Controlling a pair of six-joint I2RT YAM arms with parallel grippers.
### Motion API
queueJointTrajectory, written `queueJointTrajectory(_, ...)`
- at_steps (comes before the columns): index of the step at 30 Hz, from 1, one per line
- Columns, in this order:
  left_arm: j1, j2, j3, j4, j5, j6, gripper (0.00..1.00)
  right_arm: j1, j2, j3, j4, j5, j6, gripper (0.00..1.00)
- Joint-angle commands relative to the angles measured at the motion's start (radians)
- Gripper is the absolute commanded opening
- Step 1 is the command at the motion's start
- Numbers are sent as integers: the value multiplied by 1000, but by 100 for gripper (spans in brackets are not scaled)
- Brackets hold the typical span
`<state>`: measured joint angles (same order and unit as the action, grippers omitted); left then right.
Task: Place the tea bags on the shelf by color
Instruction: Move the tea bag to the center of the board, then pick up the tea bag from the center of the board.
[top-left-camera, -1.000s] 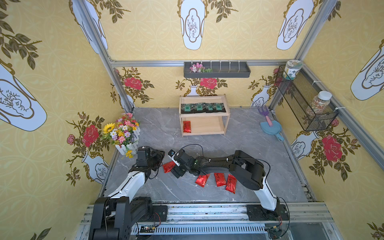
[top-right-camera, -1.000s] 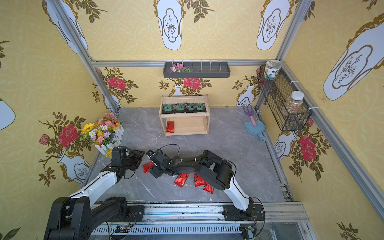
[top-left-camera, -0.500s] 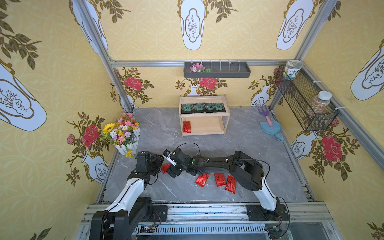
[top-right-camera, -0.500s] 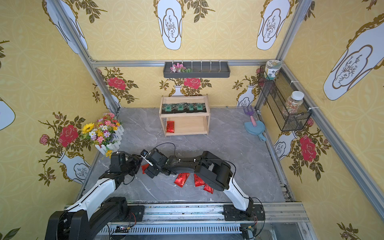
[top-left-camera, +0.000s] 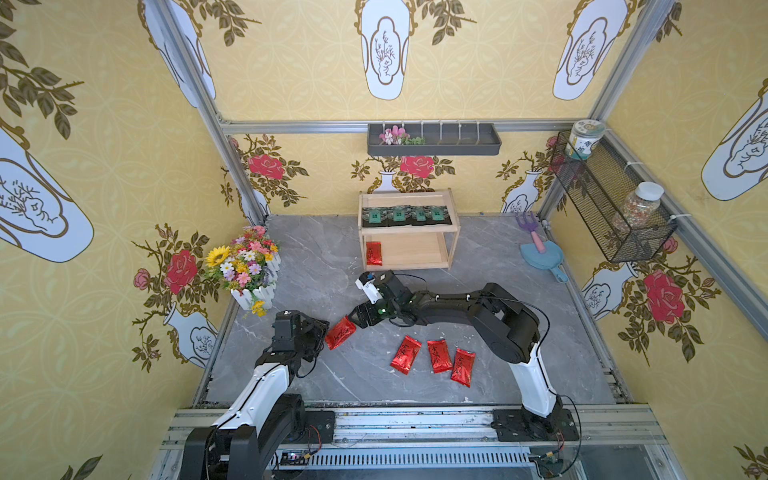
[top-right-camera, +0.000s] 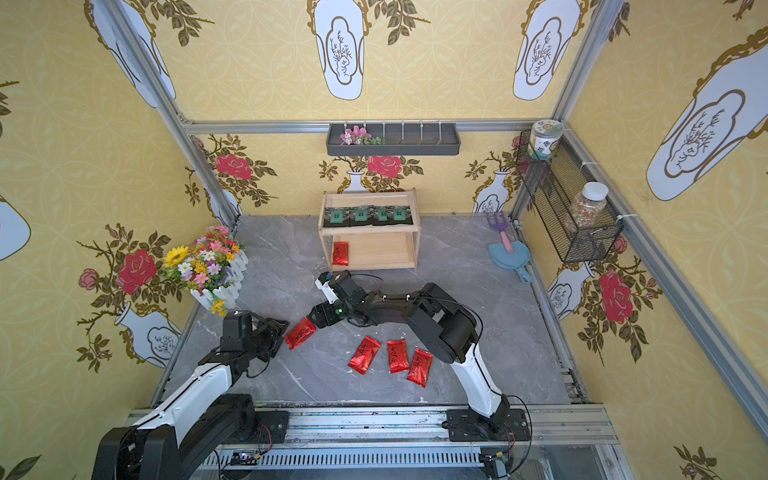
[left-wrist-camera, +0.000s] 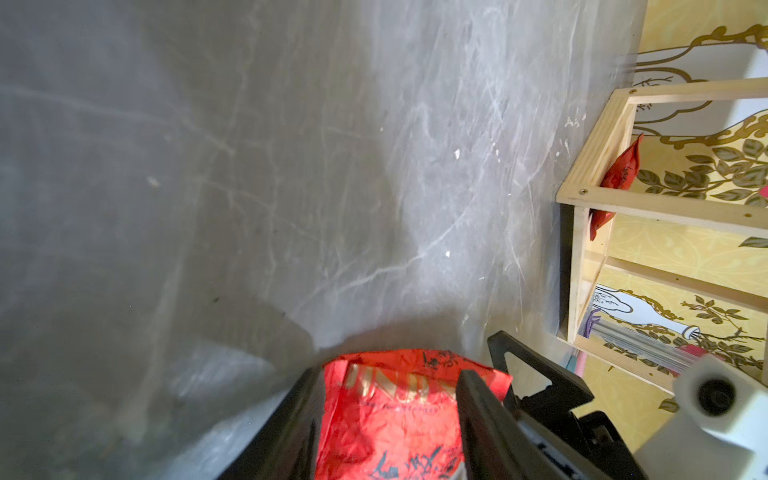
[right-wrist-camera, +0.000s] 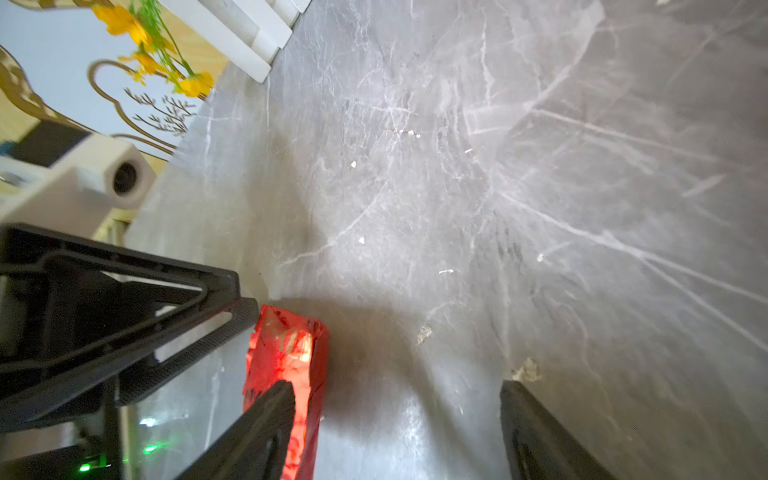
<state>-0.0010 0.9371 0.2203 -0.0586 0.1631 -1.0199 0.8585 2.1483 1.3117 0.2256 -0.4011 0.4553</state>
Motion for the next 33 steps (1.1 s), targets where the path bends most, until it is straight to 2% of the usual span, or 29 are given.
queueJointTrajectory(1,-1,-7,1,-26,-10,4,56,-29,27,-2,108,-184,173,72)
queueJointTrajectory(8,-1,-34,15,-60,-13,6,56,-66,74,26,144,-291,244,54)
queueJointTrajectory(18,-1,-133,12,-155,-17,-1,56,-65,90,61,77,-324,223,53)
queueJointTrajectory(27,-5,-42,-65,40,109,-14,48,-67,127,101,15,-367,229,49)
queueJointTrajectory(33,-20,3,-51,89,113,-8,41,-74,147,106,38,-415,264,38)
